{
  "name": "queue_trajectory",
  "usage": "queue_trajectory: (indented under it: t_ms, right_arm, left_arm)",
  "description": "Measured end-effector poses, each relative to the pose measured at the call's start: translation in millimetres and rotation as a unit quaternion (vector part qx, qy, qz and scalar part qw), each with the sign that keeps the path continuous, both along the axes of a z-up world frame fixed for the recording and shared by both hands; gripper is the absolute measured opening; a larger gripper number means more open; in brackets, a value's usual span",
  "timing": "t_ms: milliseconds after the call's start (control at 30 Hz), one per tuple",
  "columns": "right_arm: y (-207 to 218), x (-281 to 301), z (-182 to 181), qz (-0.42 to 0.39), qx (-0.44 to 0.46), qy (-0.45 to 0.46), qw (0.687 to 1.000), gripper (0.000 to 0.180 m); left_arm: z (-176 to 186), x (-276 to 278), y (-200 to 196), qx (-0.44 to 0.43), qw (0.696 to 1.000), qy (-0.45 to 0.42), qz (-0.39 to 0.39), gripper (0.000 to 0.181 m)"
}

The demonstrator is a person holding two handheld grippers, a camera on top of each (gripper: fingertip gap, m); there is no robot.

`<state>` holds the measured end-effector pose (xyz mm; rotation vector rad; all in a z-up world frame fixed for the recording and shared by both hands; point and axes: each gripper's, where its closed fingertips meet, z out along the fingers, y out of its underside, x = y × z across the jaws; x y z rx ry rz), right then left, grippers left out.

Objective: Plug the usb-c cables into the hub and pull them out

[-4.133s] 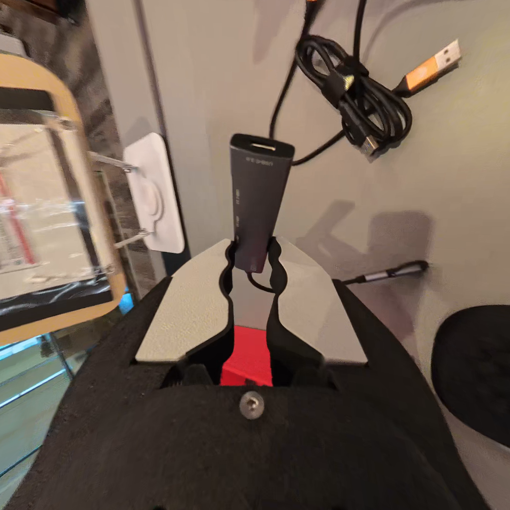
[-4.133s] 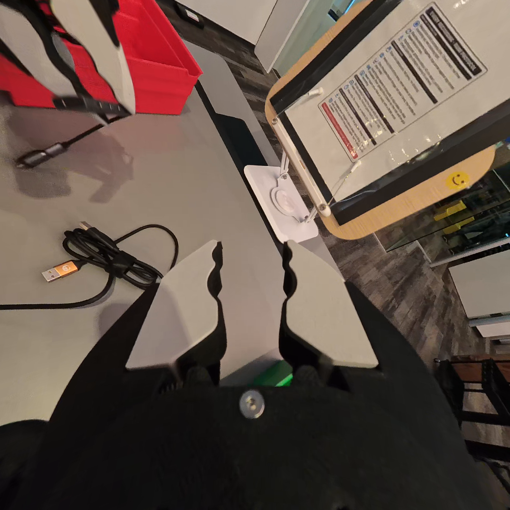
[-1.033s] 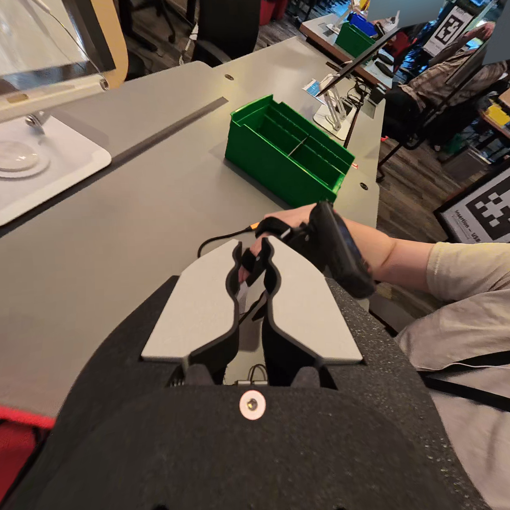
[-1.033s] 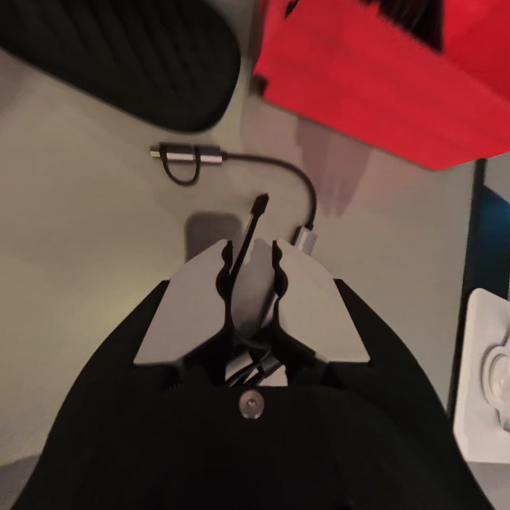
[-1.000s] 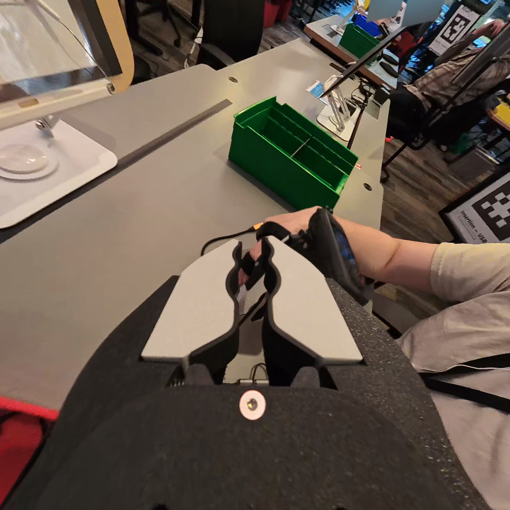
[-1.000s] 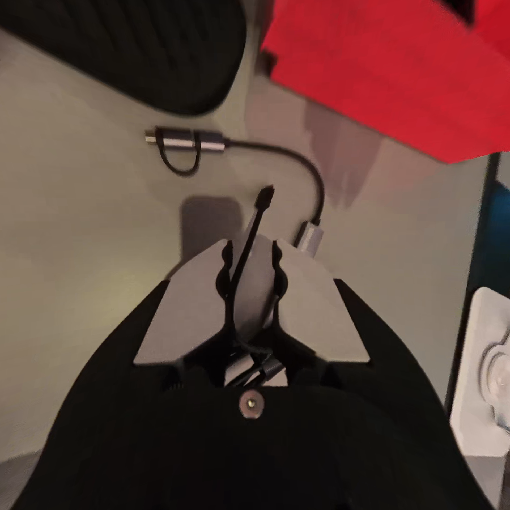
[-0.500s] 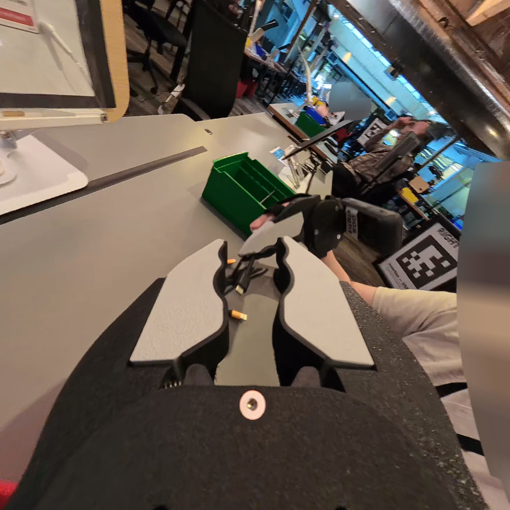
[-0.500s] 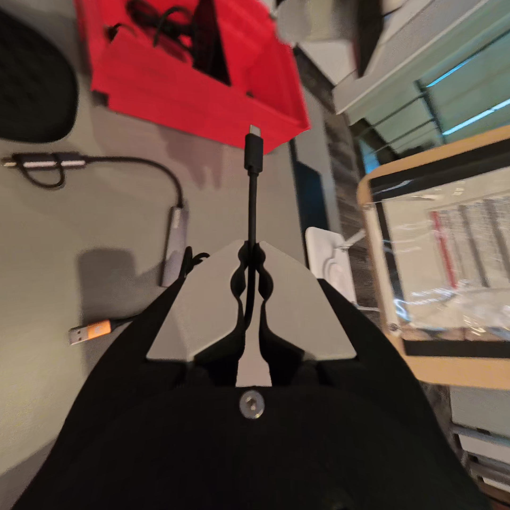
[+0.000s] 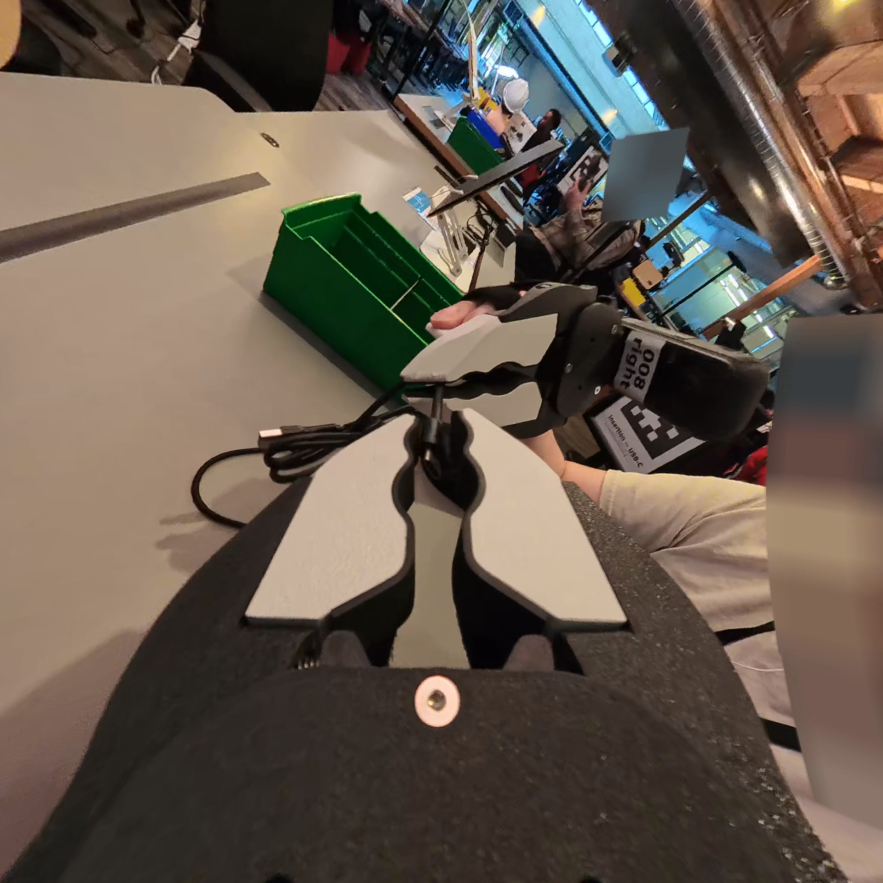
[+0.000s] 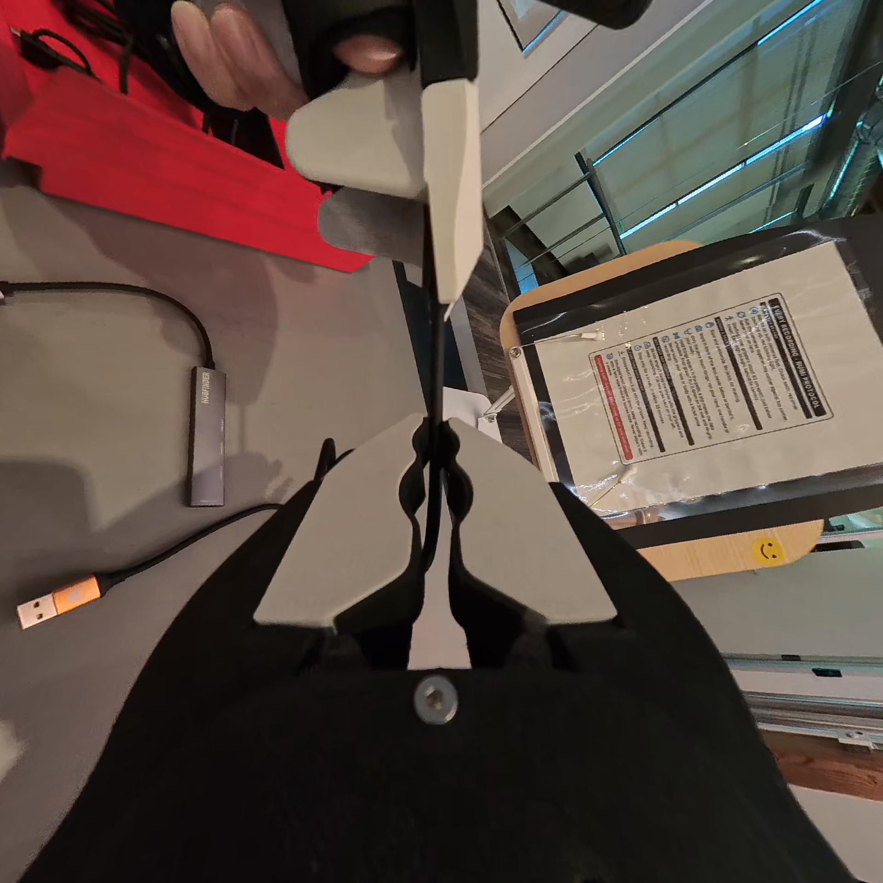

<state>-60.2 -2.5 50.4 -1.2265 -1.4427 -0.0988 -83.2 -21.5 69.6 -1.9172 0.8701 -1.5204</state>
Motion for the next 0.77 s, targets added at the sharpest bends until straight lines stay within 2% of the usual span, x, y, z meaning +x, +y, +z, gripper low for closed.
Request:
queue_trajectory:
  t_ms: [267, 333, 400, 500, 567, 600, 667, 767]
  right_arm:
    - [2.9, -0.4, -3.1, -0.001, 0.000, -0.003, 1.000, 0.005]
    - [-5.0, -2.4, -4.0, 0.020, -0.015, -0.003, 1.000, 0.006]
    - [-24.0, -5.3, 2.8, 0.069, -0.032, 0.011, 0.997, 0.015]
    - [-65.7, -1.8, 40.0, 0.180, -0.063, 0.106, 0.976, 0.027]
    - [-82.6, 10.3, 77.2, 0.246, -0.052, 0.218, 0.943, 0.027]
    - [-78.5, 20.7, 94.0, 0.252, -0.038, 0.281, 0.925, 0.027]
    - [-47.4, 41.7, 104.0, 0.207, -0.021, 0.364, 0.908, 0.035]
    - [-2.4, 40.1, 69.7, 0.114, 0.036, 0.333, 0.935, 0.050]
  left_arm:
    - [-1.6, -2.2, 1.1, 0.001, 1.000, 0.000, -0.005, 0.008]
    - [1.8, -1.7, -3.3, 0.000, 1.000, -0.008, -0.018, 0.008]
    - [4.4, -0.6, -11.5, 0.001, 0.999, -0.010, -0.037, 0.007]
    - [8.4, 3.3, -25.7, 0.005, 0.998, -0.010, -0.068, 0.007]
    - [13.0, 8.2, -37.9, 0.002, 0.995, -0.019, -0.096, 0.007]
    - [15.9, 11.1, -43.9, 0.000, 0.994, -0.025, -0.110, 0.007]
    - [23.3, 16.9, -54.7, -0.001, 0.990, -0.042, -0.133, 0.007]
    - [40.4, 23.3, -69.5, -0.003, 0.983, -0.086, -0.161, 0.007]
